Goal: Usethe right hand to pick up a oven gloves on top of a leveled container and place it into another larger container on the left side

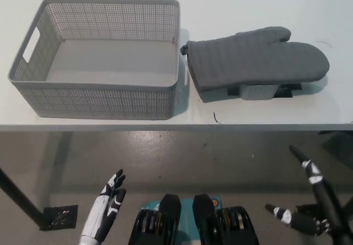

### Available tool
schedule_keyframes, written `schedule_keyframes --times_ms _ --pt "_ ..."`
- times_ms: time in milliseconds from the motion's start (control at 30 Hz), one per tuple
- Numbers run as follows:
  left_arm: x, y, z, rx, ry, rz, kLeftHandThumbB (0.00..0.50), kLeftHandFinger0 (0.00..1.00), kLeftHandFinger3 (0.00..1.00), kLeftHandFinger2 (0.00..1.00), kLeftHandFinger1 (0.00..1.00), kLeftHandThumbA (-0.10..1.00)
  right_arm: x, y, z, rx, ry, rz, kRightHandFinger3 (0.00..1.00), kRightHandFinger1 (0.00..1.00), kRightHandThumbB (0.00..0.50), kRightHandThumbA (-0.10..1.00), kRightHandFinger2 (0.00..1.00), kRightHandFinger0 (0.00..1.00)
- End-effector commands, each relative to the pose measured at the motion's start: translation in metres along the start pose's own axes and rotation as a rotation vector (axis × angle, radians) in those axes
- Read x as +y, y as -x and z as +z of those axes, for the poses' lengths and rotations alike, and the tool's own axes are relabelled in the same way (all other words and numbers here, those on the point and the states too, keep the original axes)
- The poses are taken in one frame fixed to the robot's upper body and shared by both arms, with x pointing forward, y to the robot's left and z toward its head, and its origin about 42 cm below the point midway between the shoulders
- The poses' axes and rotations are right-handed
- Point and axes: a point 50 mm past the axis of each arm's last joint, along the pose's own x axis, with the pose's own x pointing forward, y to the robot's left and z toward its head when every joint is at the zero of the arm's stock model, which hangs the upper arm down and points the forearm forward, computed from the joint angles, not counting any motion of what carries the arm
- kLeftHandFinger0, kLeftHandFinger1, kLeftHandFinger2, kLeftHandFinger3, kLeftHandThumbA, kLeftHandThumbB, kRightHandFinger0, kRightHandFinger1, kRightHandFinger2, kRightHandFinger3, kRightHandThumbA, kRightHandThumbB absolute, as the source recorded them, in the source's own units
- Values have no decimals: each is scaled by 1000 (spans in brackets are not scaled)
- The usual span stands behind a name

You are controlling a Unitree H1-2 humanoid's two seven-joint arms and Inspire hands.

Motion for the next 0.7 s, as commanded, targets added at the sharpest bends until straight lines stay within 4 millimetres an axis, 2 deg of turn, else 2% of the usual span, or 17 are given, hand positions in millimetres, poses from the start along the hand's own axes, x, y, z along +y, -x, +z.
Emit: schedule_keyframes --times_ms 0,100,133,200,400,667 --pt "9 -10 14 -132 -31 28 45 1000 1000 1000 1000 1000 -97 -69 84 -122 682 -223 1000 1000 163 1000 1000 1000" --pt "11 -10 14 -136 -32 36 44 1000 1000 1000 1000 1000 -105 -90 90 -97 726 -231 1000 1000 169 1000 1000 1000" --pt "11 -10 14 -137 -32 37 45 1000 1000 1000 1000 1000 -108 -101 90 -85 745 -235 1000 1000 202 1000 1000 1000" --pt "11 -11 14 -136 -33 36 47 1000 1000 1000 1000 1000 -111 -117 88 -72 770 -241 1000 1000 214 1000 1000 1000" --pt "10 -11 14 -139 -35 27 59 1000 1000 1000 1000 1000 -113 -158 85 -40 803 -252 1000 1000 241 1000 1000 1000" --pt "10 -10 14 -134 -33 23 52 1000 1000 1000 1000 1000 -105 -197 80 18 842 -252 1000 1000 233 1000 1000 1000"
